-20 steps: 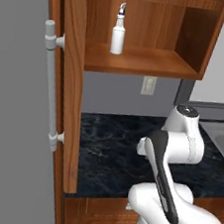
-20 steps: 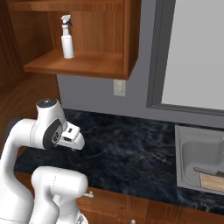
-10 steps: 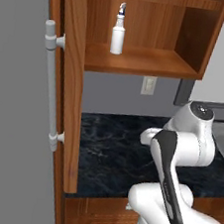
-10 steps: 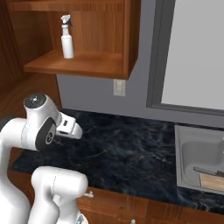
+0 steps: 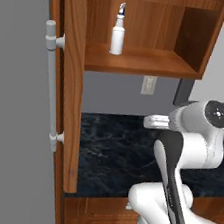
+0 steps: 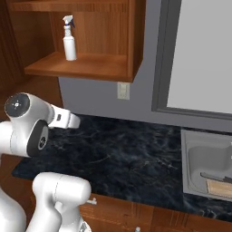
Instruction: Move the cutting board and knife to the sink. Then move spray from the cabinet to the counter.
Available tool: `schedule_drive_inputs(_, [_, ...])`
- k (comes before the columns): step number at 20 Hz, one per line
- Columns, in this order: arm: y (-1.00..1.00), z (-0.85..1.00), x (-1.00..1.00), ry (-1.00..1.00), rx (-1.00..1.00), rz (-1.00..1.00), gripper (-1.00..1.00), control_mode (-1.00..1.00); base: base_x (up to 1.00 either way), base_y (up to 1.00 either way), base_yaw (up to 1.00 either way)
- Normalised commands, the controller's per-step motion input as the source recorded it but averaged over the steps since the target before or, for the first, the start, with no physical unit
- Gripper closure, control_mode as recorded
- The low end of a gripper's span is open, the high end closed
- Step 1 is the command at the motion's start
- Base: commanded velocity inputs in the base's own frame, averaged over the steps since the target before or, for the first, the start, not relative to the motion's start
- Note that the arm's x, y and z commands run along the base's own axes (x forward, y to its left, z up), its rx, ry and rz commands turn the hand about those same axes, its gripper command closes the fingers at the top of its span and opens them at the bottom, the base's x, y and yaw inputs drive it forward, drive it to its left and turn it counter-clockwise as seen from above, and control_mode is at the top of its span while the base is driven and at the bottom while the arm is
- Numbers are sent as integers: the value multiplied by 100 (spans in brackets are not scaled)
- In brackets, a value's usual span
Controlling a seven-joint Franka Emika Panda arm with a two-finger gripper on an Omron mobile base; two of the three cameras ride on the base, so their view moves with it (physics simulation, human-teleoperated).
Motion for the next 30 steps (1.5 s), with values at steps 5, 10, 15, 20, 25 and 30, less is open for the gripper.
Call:
schedule_drive_inputs(5, [1,41,-11,-32,0,5,-100,-100,0,0,0])
schedule_drive_inputs(10, [0,54,-12,-20,1,3,-100,-100,0,0,0])
schedule_drive_inputs(15, [6,51,0,0,0,1,-100,-100,0,0,0])
schedule_drive_inputs(20, [12,51,1,6,0,0,-100,-100,0,0,0])
schedule_drive_inputs(25, [8,46,1,6,0,0,-100,-100,0,0,0])
schedule_drive_inputs(30, [7,28,11,-9,0,3,-100,-100,0,0,0])
